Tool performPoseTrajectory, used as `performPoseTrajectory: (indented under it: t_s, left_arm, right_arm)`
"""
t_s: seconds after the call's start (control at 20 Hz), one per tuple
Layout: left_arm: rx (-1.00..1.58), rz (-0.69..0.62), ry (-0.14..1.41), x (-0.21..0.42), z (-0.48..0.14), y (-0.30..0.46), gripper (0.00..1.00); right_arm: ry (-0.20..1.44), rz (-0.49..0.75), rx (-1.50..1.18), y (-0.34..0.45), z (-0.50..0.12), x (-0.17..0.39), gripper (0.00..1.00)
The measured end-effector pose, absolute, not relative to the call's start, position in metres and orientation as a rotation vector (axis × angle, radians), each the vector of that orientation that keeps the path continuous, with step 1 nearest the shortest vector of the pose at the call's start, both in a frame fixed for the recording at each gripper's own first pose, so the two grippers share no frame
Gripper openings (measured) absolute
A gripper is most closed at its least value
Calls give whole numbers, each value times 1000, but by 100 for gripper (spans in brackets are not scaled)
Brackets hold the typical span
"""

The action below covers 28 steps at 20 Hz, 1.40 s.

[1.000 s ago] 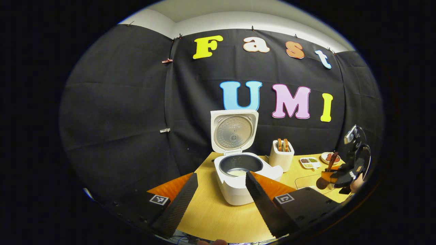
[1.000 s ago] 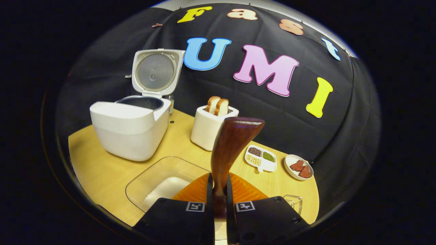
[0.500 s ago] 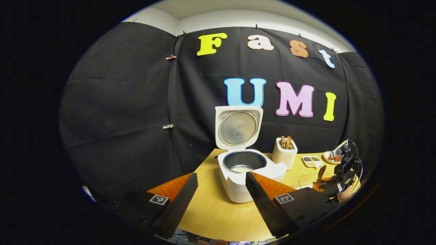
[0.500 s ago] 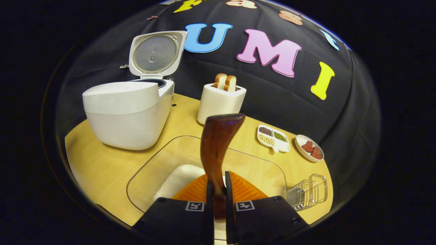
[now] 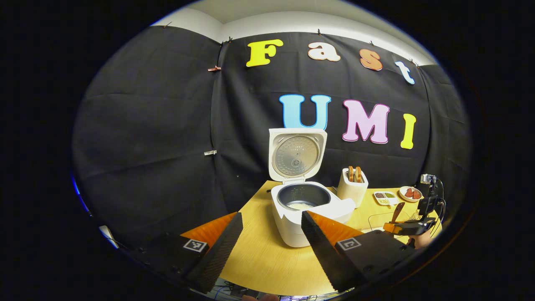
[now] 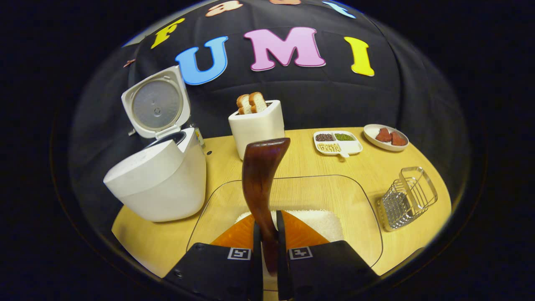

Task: Close the left gripper, press the button to open the rice cooker; take a wooden spoon from the chopstick holder with the right hand, scoop a spoonful of rice and pour it into the rice cooker, then put the wooden spoon back into the chopstick holder.

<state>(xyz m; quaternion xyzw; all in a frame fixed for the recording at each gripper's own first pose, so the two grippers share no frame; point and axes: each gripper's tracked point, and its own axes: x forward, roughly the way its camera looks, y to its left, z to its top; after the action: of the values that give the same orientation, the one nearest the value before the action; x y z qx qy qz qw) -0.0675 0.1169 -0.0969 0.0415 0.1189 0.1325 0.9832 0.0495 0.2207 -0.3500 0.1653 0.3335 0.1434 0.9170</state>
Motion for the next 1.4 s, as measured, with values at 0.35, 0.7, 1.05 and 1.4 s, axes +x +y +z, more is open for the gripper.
performPoseTrajectory:
  t_s: [0.35,0.7,1.05,1.4]
  left_arm:
    - [77,273,240,-71,-97,118,97]
    - [88,273,237,-74,-95,116,97]
    - [71,276,233,-76,-96,119,97]
    - [55,267,220,-76,-97,119,97]
  right_arm:
    - [726,224,707,207,-356,60,18]
    - [700,180,979,195,-341,64,18]
    - [627,195,1169,177,-307,73,18]
    - [536,175,1422,146,-272,84,18]
